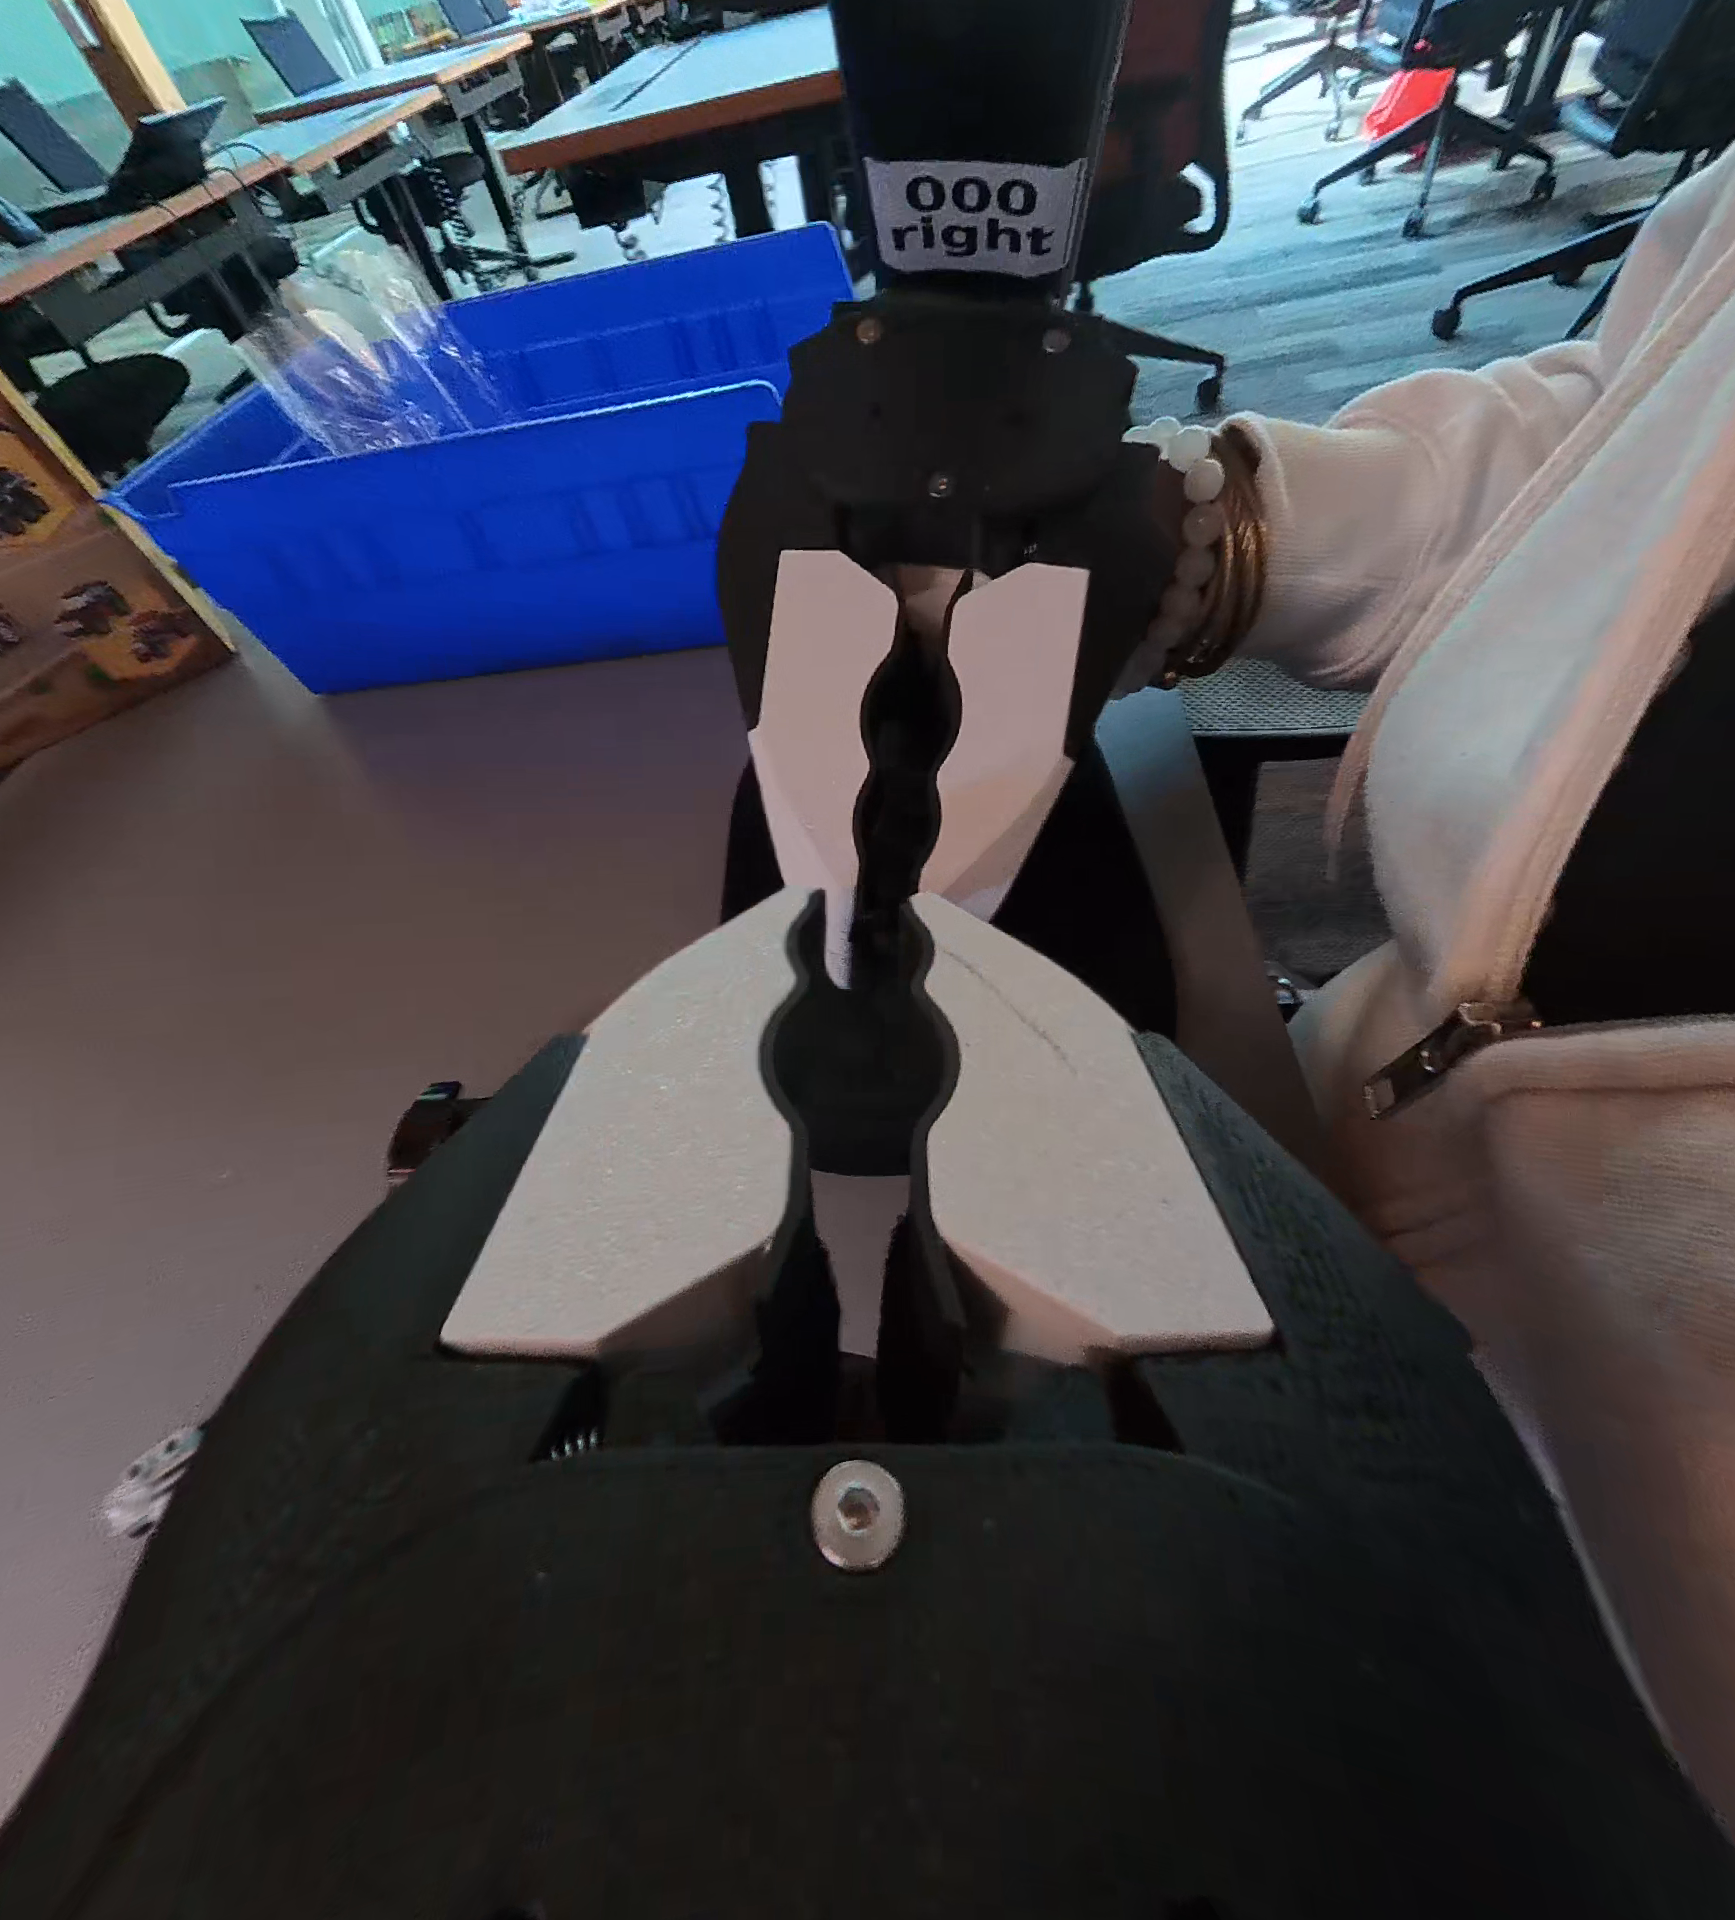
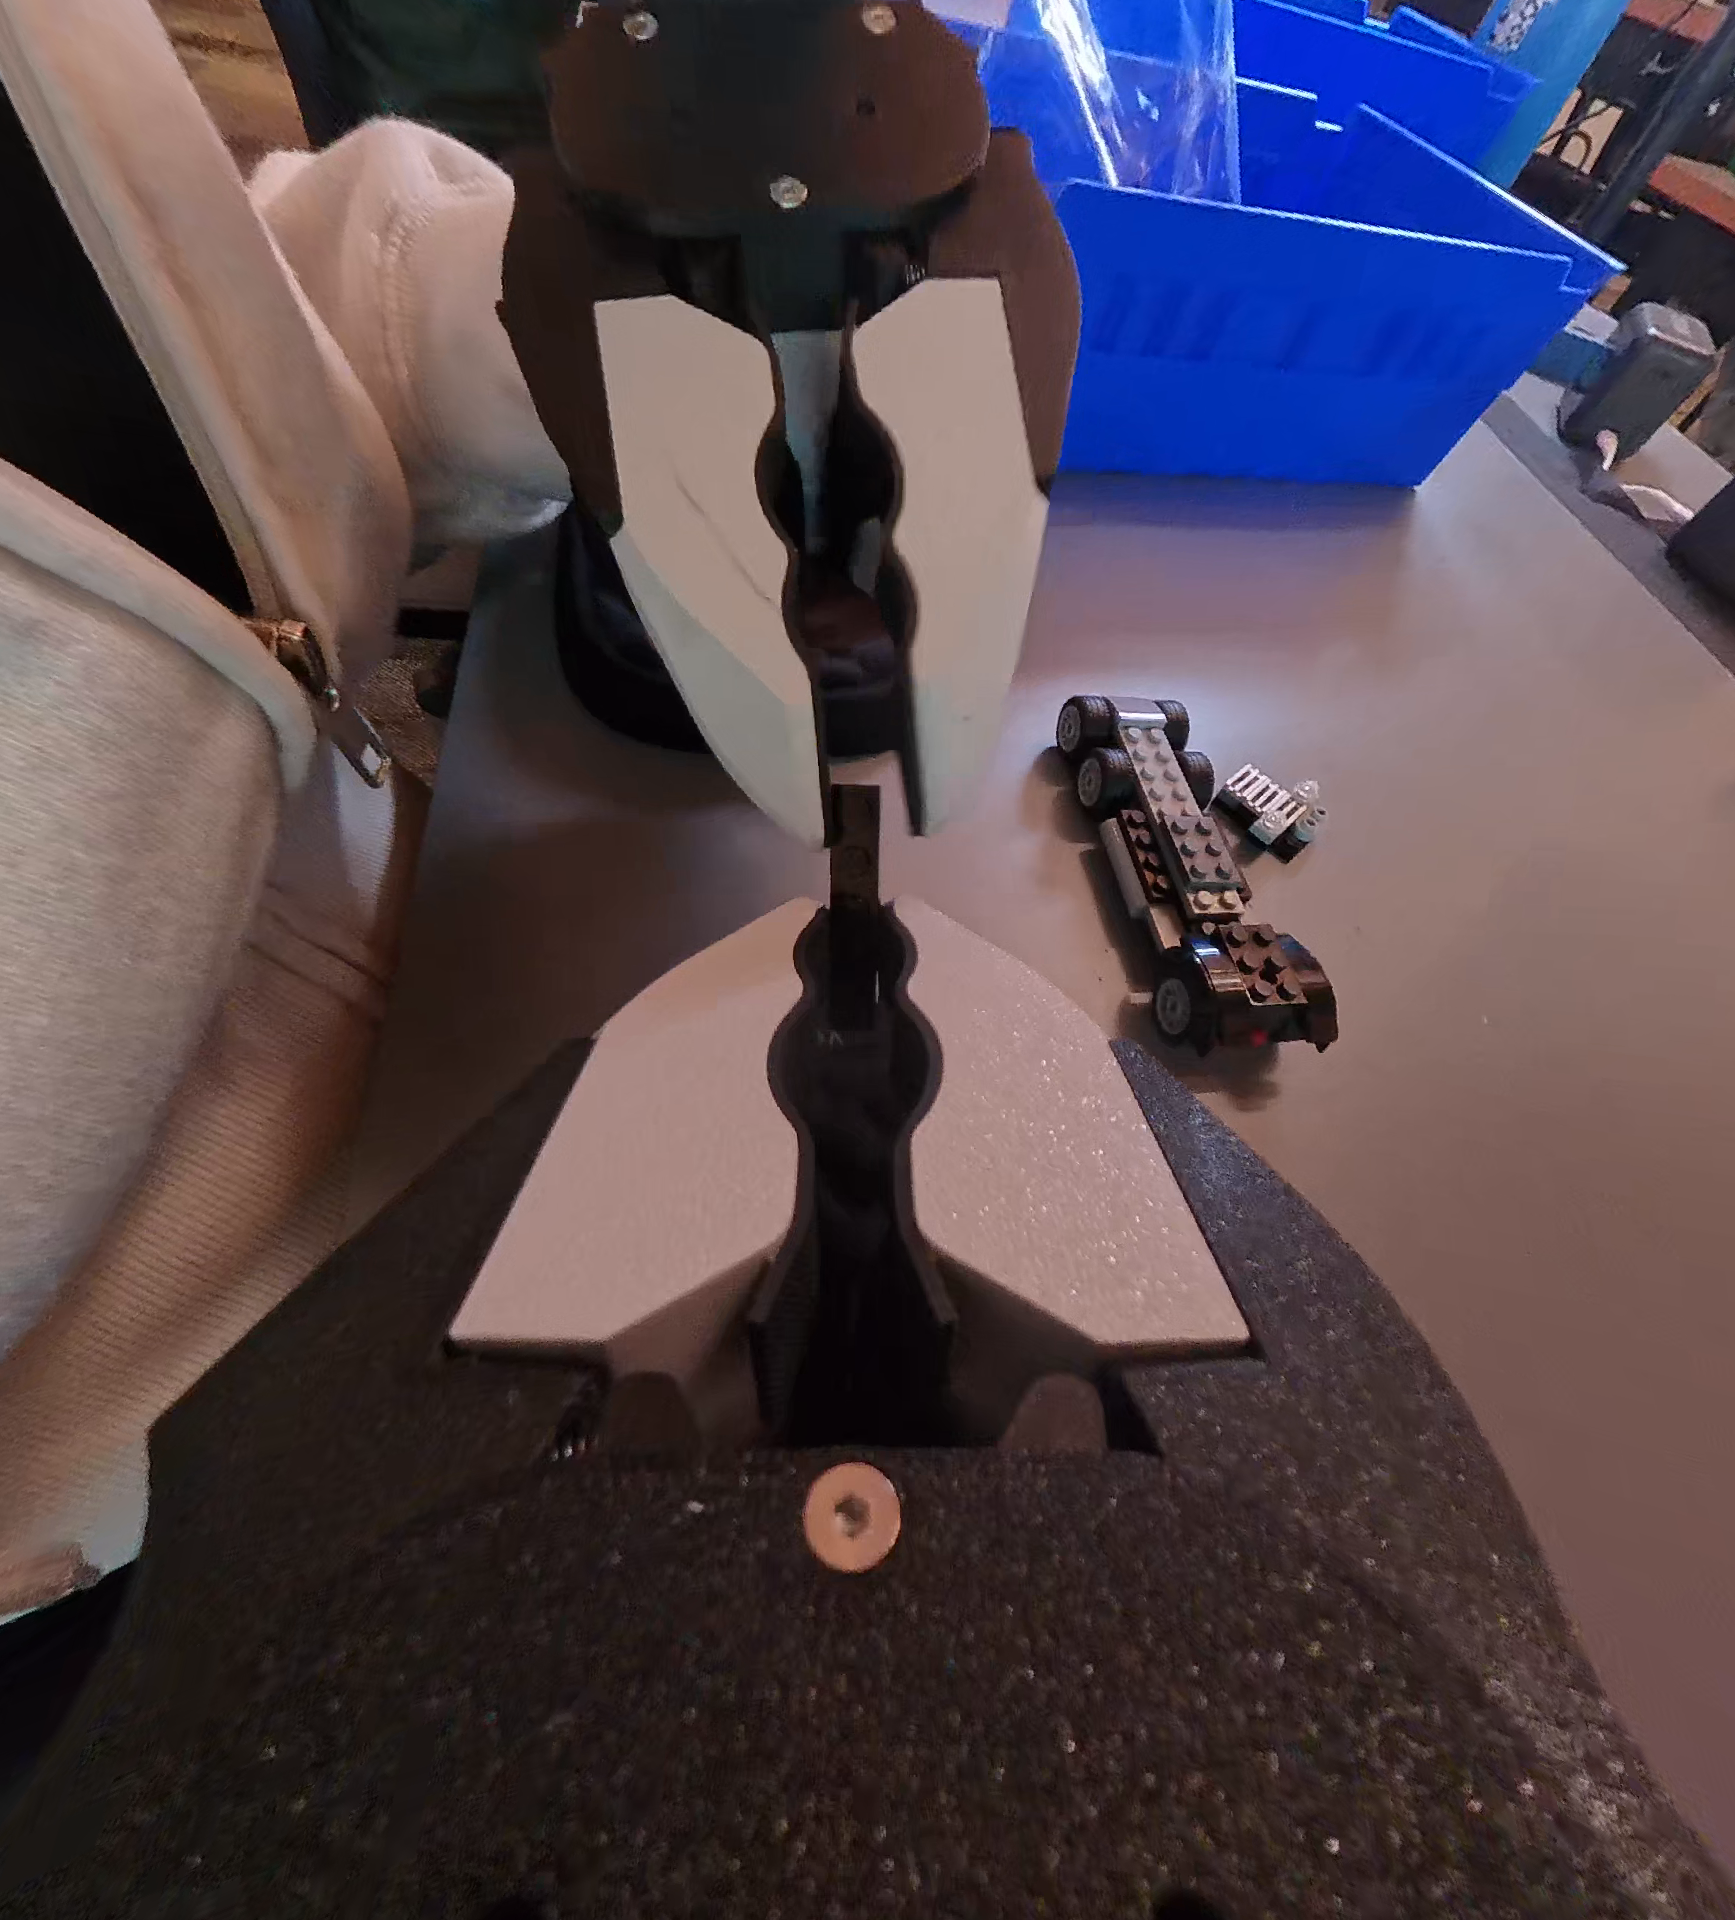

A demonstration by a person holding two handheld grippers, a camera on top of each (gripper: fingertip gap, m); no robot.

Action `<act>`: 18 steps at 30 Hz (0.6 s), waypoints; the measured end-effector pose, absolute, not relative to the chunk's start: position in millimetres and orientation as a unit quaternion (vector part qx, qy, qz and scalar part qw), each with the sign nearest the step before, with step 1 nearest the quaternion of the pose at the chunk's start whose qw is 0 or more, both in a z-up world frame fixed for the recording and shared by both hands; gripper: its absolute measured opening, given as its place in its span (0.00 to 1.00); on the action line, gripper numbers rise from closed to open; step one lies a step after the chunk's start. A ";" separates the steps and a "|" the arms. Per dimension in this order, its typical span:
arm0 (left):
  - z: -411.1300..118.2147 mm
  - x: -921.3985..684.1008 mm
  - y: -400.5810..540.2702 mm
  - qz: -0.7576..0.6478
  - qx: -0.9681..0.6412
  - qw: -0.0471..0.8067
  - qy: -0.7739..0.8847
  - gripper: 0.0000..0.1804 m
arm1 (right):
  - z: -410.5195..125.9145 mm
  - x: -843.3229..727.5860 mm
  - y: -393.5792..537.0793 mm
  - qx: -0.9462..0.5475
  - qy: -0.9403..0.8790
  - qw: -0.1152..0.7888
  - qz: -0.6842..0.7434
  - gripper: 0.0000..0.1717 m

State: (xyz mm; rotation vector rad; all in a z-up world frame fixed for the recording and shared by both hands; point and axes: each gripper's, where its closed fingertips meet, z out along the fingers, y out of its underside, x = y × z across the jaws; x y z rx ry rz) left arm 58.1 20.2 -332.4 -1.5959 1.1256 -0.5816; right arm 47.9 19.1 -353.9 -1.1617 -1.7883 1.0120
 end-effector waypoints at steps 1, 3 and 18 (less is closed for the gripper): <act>-333.3 58.9 17.9 -0.252 -0.667 0.519 0.472 0.05 | -354.4 47.6 18.4 -0.454 -0.701 0.379 0.397 0.05; -334.2 58.5 14.9 -0.259 -0.665 0.516 0.474 0.05 | -354.3 46.8 15.8 -0.450 -0.702 0.376 0.403 0.05; -170.7 -314.1 -83.9 0.271 -0.574 0.759 -0.142 0.04 | -359.6 40.1 37.0 -0.501 -0.667 0.389 0.390 0.20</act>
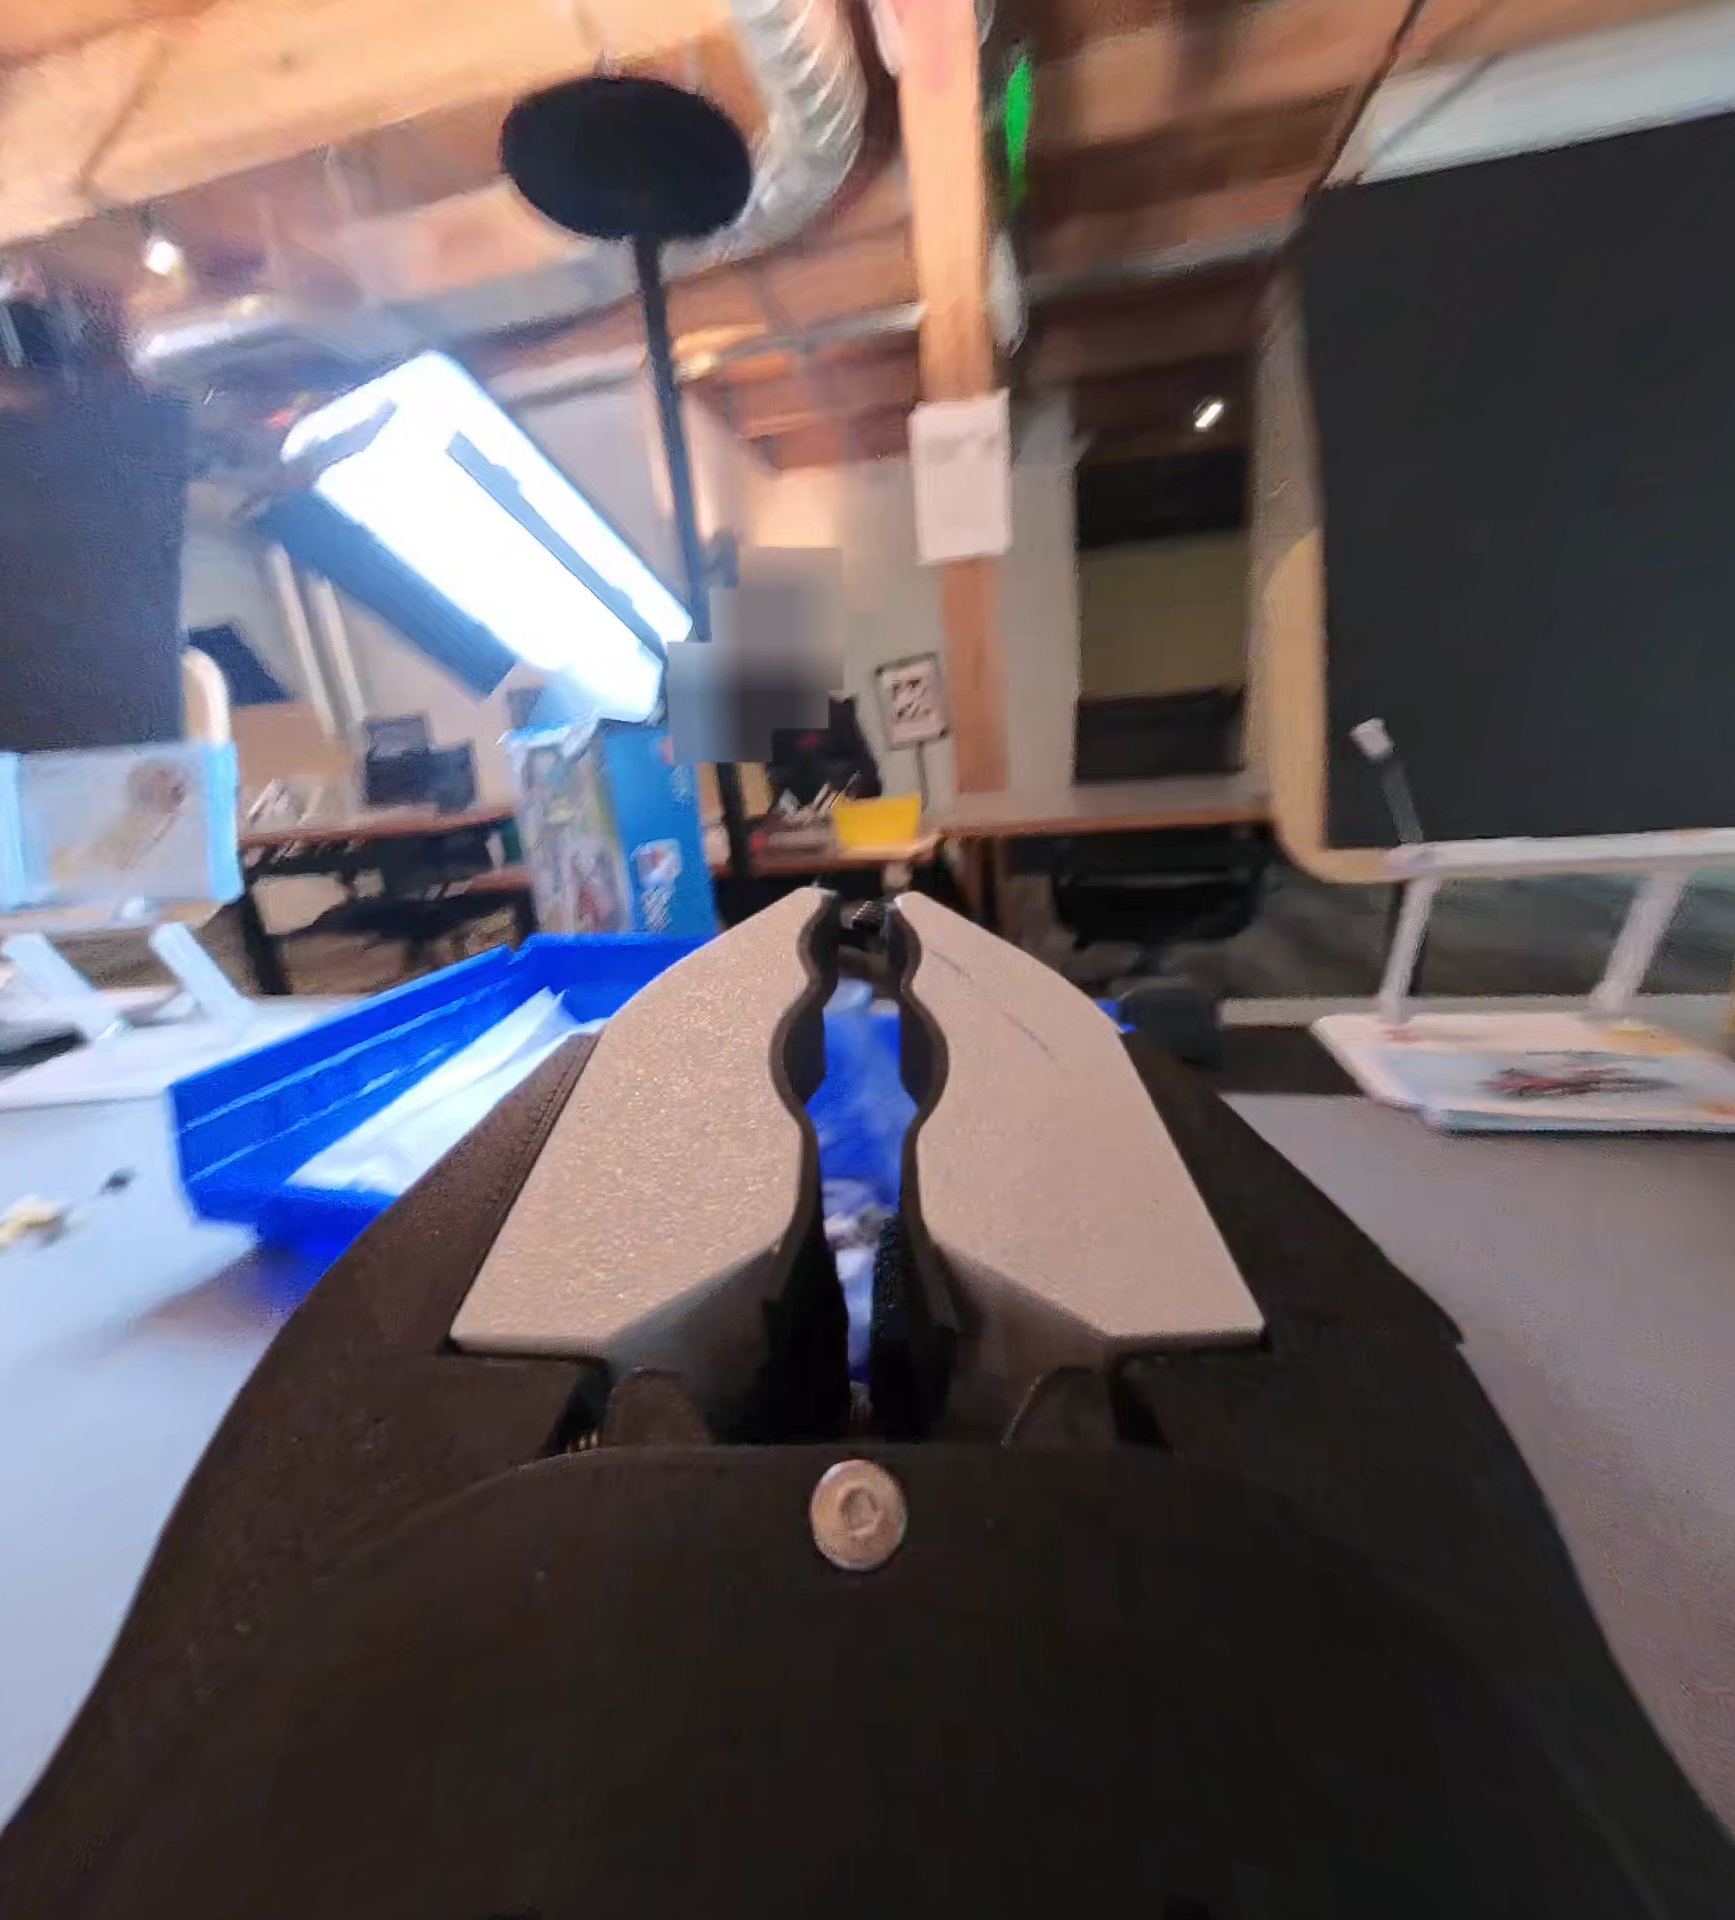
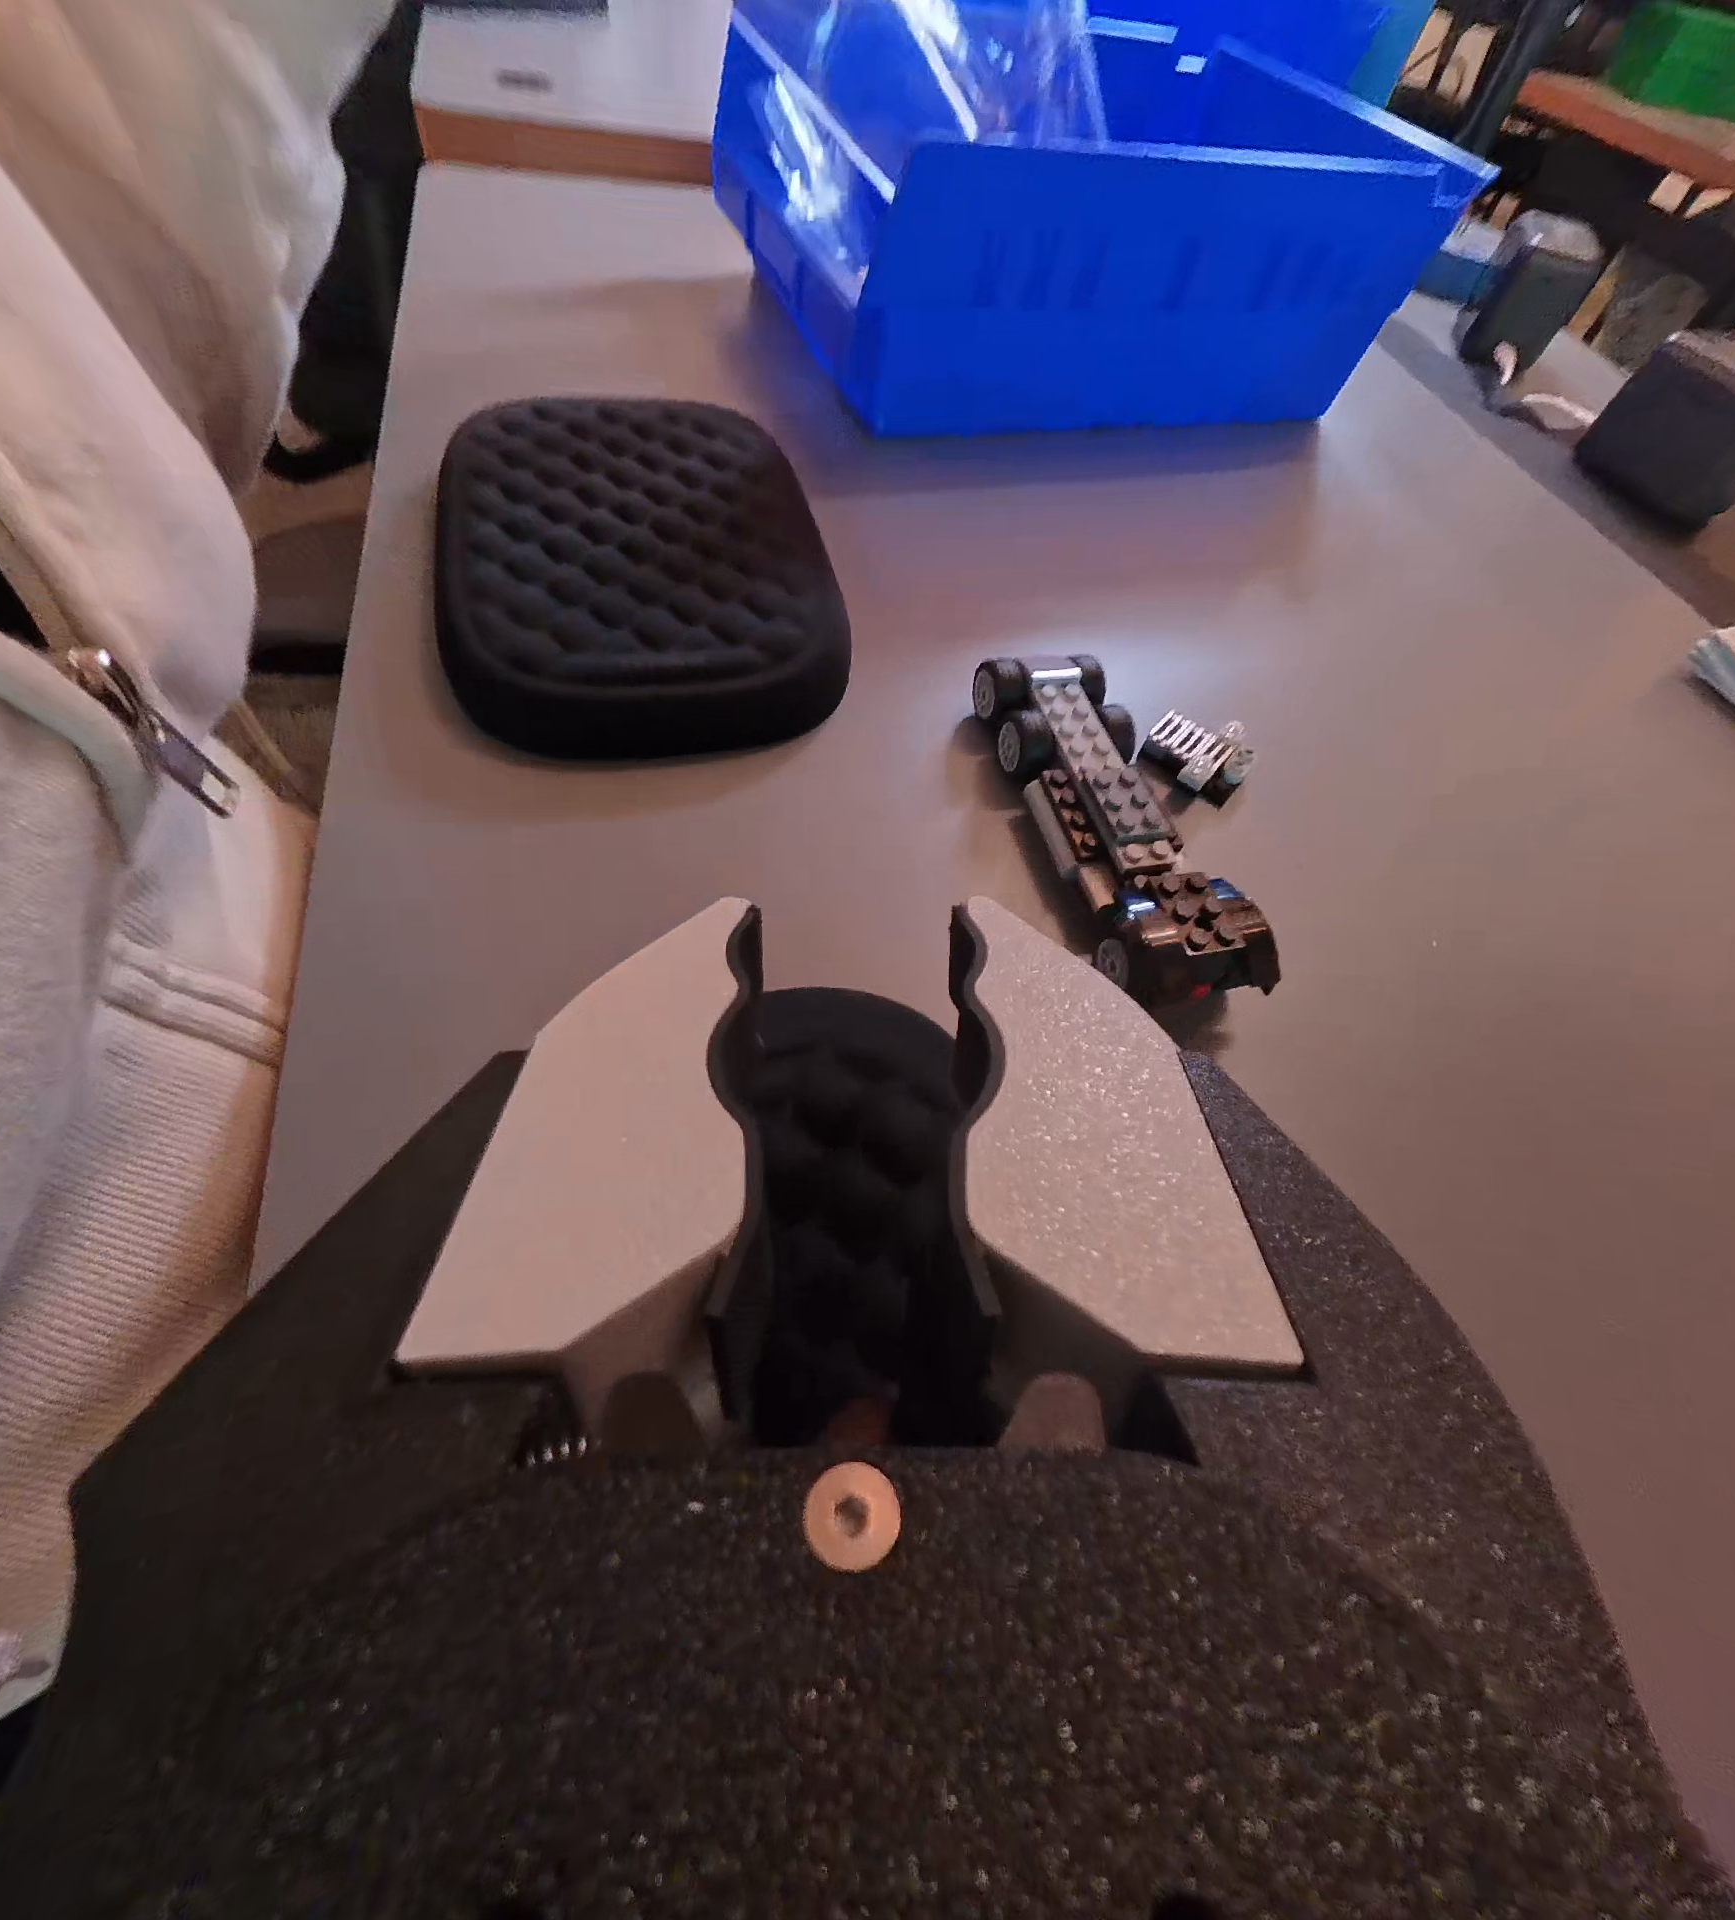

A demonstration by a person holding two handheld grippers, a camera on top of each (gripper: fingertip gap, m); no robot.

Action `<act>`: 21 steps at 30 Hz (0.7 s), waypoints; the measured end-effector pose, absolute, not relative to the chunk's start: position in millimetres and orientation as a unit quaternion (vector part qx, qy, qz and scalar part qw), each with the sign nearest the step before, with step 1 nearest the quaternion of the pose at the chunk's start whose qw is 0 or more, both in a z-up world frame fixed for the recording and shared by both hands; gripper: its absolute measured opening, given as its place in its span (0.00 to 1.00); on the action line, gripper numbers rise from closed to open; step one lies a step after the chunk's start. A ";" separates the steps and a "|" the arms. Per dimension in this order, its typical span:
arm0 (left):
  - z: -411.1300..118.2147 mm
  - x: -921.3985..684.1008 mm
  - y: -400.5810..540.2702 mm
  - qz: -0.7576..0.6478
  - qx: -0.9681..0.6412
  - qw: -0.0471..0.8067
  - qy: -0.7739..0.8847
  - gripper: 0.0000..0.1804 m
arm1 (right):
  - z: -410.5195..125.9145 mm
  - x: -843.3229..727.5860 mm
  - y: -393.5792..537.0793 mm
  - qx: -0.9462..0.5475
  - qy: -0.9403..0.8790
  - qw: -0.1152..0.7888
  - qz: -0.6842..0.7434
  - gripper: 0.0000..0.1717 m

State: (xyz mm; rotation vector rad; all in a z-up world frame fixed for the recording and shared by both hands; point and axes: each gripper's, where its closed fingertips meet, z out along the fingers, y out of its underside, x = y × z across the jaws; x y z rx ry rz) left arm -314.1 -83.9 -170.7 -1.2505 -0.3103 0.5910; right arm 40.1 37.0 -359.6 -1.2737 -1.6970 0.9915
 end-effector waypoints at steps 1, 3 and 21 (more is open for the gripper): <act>-176.6 -331.4 -87.5 0.274 -0.587 0.744 -0.162 0.05 | -363.9 39.0 35.9 -0.502 -0.676 0.383 0.379 0.20; -190.3 -358.0 -80.3 0.243 -0.612 0.729 -0.185 0.05 | -370.7 37.7 34.2 -0.502 -0.692 0.375 0.359 0.19; -208.0 -179.1 23.1 0.036 -0.666 0.735 0.126 0.17 | -369.0 38.3 37.1 -0.516 -0.672 0.359 0.391 0.18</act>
